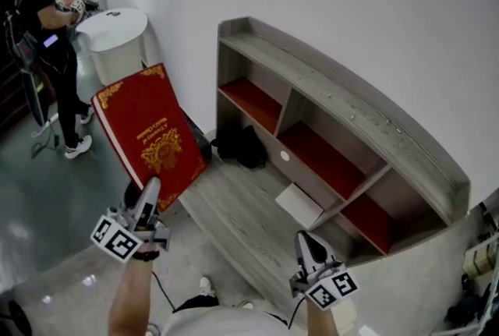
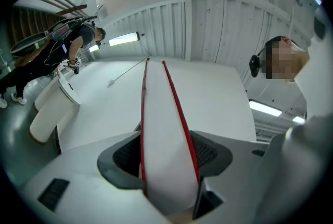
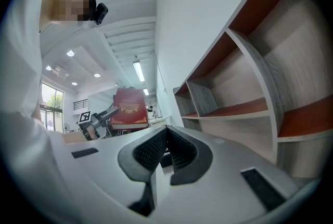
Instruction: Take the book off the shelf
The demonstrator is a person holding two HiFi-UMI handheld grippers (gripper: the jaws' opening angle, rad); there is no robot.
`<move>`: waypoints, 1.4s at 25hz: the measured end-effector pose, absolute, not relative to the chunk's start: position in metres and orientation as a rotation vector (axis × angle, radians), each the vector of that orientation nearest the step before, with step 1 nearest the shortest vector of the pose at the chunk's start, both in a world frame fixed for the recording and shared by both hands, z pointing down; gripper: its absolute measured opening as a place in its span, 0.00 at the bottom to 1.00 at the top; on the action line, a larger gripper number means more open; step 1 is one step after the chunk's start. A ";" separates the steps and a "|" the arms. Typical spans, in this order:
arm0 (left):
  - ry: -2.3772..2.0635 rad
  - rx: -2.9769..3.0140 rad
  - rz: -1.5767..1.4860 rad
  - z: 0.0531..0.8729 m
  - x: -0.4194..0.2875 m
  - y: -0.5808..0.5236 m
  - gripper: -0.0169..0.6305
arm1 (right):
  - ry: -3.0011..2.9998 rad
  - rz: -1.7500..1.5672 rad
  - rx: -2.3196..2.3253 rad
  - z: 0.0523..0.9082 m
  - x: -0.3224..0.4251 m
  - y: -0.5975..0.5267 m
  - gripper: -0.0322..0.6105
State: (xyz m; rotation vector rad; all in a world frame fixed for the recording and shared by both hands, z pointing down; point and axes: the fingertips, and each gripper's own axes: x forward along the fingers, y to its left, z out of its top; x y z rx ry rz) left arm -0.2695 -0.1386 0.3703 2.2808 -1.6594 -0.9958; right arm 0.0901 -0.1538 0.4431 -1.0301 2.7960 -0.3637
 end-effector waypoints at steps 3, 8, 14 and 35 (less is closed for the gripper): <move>-1.716 2.297 -0.943 0.378 -0.274 -0.126 0.43 | 2.790 -0.353 -1.055 0.442 0.090 -0.157 0.09; -1.844 2.274 -0.825 0.398 -0.289 -0.096 0.43 | 2.783 -0.335 -1.092 0.438 0.091 -0.164 0.09; -1.919 2.247 -0.716 0.418 -0.297 -0.068 0.43 | 2.797 -0.324 -1.122 0.437 0.091 -0.170 0.09; -1.911 2.293 -0.743 0.404 -0.292 -0.083 0.43 | 2.837 -0.294 -1.170 0.433 0.084 -0.182 0.09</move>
